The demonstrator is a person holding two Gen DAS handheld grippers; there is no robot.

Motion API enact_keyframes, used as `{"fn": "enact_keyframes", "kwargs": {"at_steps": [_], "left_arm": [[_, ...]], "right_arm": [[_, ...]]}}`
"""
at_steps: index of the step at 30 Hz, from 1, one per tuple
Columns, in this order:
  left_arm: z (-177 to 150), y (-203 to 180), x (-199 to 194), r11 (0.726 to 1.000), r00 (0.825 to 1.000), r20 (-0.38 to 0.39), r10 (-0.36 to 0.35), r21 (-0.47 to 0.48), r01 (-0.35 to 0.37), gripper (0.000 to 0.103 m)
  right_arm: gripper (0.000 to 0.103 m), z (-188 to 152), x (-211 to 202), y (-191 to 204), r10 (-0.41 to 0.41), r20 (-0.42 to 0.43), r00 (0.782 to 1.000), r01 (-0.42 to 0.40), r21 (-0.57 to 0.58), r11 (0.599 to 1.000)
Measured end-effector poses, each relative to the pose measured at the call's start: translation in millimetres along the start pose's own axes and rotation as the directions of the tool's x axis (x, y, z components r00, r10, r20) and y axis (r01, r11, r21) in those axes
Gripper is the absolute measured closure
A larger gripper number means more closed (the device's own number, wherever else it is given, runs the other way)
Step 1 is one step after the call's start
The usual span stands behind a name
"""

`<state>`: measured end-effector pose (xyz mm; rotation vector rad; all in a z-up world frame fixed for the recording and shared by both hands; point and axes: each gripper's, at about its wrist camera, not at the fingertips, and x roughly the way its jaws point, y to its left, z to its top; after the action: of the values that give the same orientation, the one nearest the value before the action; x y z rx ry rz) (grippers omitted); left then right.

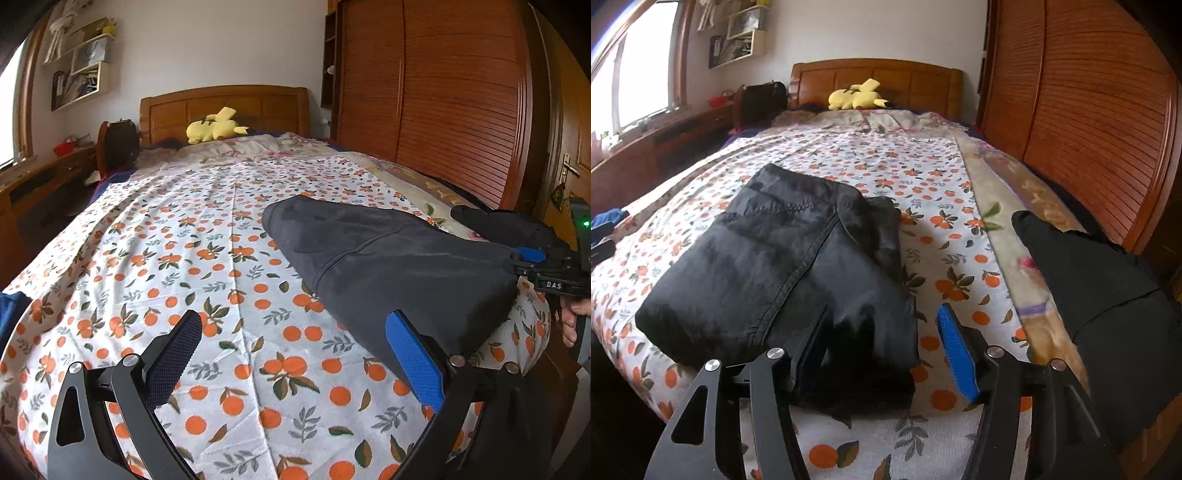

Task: Fold large clothes

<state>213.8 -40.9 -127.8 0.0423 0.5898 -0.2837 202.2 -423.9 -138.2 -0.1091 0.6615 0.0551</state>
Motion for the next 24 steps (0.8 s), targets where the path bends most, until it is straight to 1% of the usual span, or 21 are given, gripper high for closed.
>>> {"fn": "enact_keyframes", "kwargs": {"at_steps": [2, 4, 7, 11, 13, 14, 15, 21, 24], "left_arm": [[3, -2, 6, 1.0, 1.0, -0.001, -0.005, 0.005, 0.005, 0.003], [6, -5, 14, 1.0, 1.0, -0.005, -0.013, 0.01, 0.013, 0.003], [11, -8, 26, 0.999, 1.0, -0.004, -0.025, 0.028, 0.025, 0.003], [20, -10, 45, 0.998, 1.0, -0.009, -0.028, 0.05, 0.029, 0.003], [27, -9, 59, 0.998, 0.999, -0.018, -0.028, 0.057, 0.029, 0.003], [29, -8, 64, 0.998, 0.999, -0.021, -0.027, 0.058, 0.028, 0.003], [31, -8, 71, 0.998, 0.999, -0.026, -0.026, 0.062, 0.028, 0.003], [55, 0, 121, 0.997, 0.998, -0.056, -0.016, 0.074, 0.02, 0.003], [70, 5, 150, 0.997, 0.997, -0.076, -0.021, 0.069, 0.026, 0.003]], "right_arm": [[0.036, 1, -5, -3, 0.005, 0.024, 1.0, -0.005, 0.02, 1.0], [0.035, 6, -7, -3, 0.009, 0.047, 0.999, -0.011, 0.038, 0.999], [0.035, 12, -1, -4, 0.009, 0.053, 0.999, -0.012, 0.048, 0.999], [0.034, 7, 18, -4, 0.018, 0.007, 1.0, -0.019, 0.066, 0.998], [0.031, -3, 31, -3, 0.032, -0.036, 0.999, -0.029, 0.076, 0.997], [0.027, -7, 36, -3, 0.036, -0.055, 0.998, -0.032, 0.078, 0.996], [0.026, -14, 41, -2, 0.037, -0.068, 0.997, -0.031, 0.08, 0.996], [0.026, -28, 50, -8, 0.073, -0.093, 0.993, -0.057, 0.164, 0.985], [0.026, -32, 51, -3, 0.064, -0.103, 0.993, -0.047, 0.158, 0.986]]}}
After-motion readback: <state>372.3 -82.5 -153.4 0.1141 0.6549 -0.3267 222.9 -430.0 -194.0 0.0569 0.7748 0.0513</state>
